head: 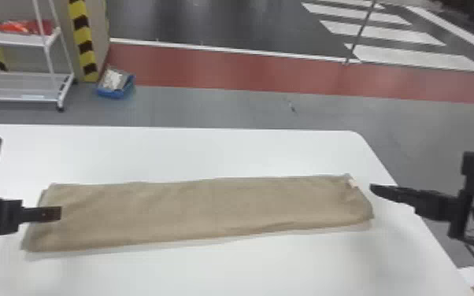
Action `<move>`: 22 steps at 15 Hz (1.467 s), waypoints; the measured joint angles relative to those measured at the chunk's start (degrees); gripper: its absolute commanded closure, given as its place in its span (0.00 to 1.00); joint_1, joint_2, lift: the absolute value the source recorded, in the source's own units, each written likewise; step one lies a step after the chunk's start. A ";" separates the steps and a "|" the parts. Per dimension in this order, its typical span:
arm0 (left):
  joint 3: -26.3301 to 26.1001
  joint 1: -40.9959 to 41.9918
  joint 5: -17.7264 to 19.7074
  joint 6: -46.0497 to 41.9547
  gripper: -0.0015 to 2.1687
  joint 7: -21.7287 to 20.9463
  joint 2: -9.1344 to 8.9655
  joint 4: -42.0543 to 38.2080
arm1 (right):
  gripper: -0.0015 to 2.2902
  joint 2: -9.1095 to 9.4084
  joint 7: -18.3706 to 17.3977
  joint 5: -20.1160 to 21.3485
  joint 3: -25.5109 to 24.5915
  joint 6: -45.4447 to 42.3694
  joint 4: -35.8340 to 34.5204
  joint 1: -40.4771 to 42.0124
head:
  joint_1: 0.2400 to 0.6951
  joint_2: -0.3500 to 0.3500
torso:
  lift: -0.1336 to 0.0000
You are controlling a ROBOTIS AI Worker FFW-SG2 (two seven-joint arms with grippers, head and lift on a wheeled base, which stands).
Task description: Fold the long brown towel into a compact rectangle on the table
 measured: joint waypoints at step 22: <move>0.02 0.79 -1.23 0.15 0.13 -0.70 0.00 -0.73 | 0.12 0.04 0.34 -1.12 -0.28 -0.20 -0.15 0.55 | 1.00 0.18 | 0.07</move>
